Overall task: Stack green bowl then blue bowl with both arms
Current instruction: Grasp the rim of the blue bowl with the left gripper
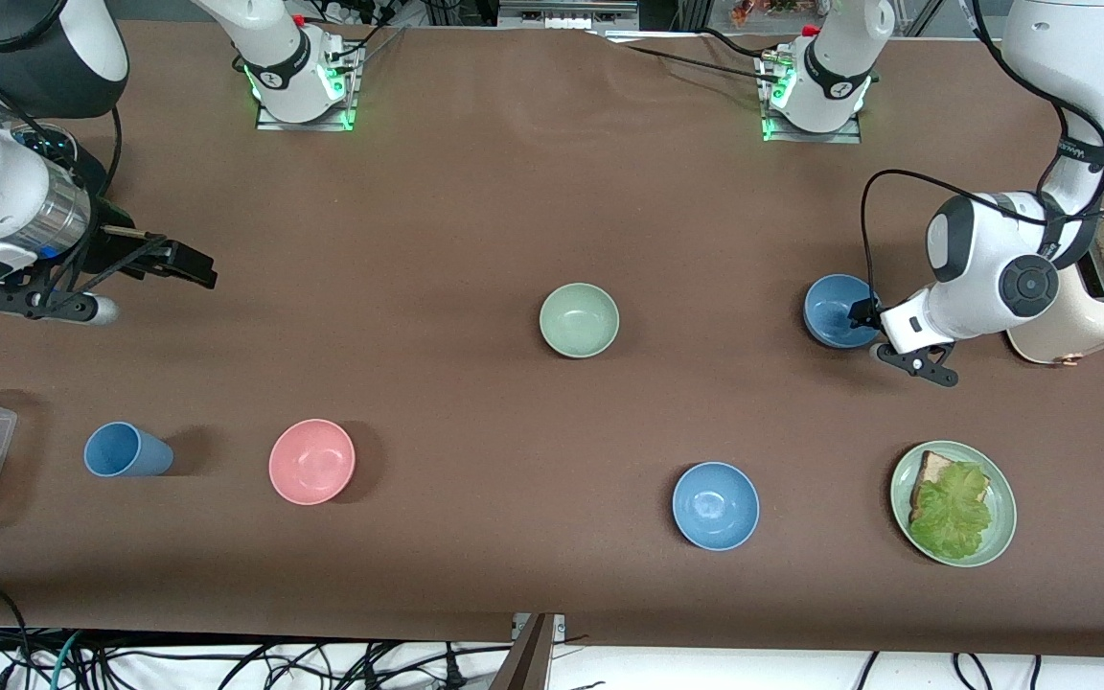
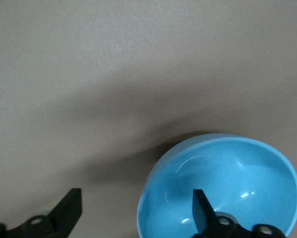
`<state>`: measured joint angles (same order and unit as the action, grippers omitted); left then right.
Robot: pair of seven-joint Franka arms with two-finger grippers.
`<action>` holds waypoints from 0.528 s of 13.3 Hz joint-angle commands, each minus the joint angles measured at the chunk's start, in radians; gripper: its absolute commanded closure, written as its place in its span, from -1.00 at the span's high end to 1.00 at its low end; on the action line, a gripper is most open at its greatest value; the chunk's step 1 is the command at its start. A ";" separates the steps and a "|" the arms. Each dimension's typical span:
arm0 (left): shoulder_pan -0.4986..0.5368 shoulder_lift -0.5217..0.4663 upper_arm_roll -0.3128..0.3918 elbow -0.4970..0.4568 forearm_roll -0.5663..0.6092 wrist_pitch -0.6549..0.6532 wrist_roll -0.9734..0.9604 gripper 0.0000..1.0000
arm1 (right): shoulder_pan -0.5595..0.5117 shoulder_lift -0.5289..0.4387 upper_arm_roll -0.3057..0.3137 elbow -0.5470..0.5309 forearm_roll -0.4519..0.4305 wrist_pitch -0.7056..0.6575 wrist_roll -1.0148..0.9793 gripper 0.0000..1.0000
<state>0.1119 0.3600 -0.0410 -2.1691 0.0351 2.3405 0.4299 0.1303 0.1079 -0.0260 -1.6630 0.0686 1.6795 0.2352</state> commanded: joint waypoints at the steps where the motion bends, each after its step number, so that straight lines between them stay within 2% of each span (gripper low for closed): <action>1: 0.014 -0.016 -0.013 -0.026 0.023 0.014 0.027 0.08 | -0.026 -0.030 0.026 -0.018 -0.013 -0.015 -0.011 1.00; 2: 0.014 -0.015 -0.014 -0.031 0.023 0.011 0.035 -0.34 | -0.021 -0.027 0.031 -0.015 -0.024 -0.015 -0.010 1.00; 4: 0.006 -0.013 -0.019 -0.034 0.023 0.011 0.039 -1.00 | -0.018 -0.019 0.035 -0.014 -0.049 -0.015 -0.013 1.00; 7: 0.006 -0.007 -0.019 -0.028 0.025 0.011 0.043 -1.00 | -0.018 0.001 0.034 -0.001 -0.070 -0.001 -0.017 1.00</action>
<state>0.1129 0.3604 -0.0557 -2.1889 0.0352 2.3405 0.4577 0.1284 0.1102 -0.0060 -1.6635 0.0162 1.6761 0.2331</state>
